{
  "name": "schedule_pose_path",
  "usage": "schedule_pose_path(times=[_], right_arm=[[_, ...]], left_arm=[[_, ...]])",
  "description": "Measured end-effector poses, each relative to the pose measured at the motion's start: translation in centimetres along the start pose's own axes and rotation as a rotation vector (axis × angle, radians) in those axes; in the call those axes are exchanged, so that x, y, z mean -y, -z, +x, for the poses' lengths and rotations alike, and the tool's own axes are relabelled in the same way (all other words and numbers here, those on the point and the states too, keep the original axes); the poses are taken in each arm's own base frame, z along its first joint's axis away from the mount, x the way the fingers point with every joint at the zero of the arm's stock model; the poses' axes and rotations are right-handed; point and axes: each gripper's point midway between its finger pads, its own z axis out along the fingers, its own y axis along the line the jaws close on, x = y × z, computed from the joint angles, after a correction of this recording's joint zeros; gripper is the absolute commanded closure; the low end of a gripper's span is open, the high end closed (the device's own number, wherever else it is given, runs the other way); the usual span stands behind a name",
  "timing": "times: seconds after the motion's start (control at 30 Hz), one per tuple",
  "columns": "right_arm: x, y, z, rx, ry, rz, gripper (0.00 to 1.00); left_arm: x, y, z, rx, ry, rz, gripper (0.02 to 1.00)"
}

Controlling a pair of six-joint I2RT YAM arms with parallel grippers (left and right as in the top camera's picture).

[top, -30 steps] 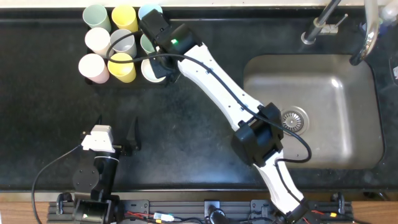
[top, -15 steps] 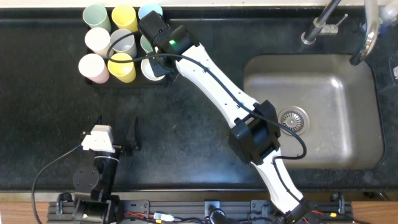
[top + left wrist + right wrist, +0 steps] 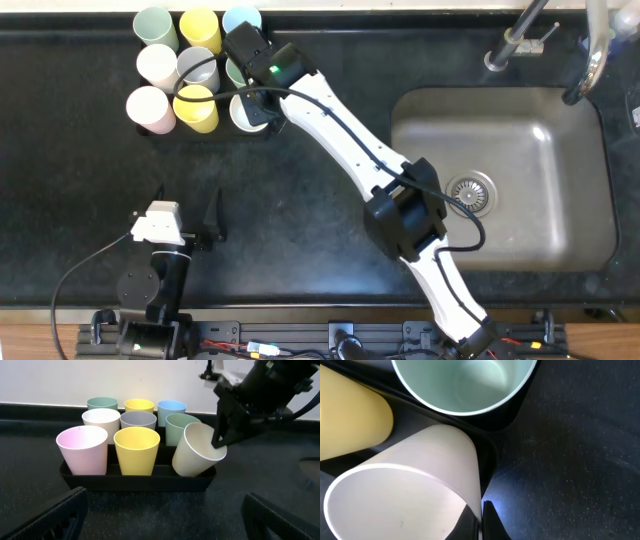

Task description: Store Cups

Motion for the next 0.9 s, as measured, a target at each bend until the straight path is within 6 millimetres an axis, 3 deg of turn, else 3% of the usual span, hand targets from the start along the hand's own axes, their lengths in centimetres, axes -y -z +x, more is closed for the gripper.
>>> schedule_pose_path(times=[0.37,0.63,0.9], right_arm=[[0.00,-0.32,0.13,-0.006,0.000,0.001,0.925],[-0.12,-0.32,0.17,-0.009,-0.001,-0.007,0.809],[-0.25,-0.32,0.10,-0.007,0.004,-0.015,0.599]], left_arm=[[0.00,0.00,0.00,0.000,0.000,0.000,0.018],[0.00,0.00,0.00,0.000,0.000,0.000,0.018],[0.00,0.00,0.00,0.000,0.000,0.000,0.018]])
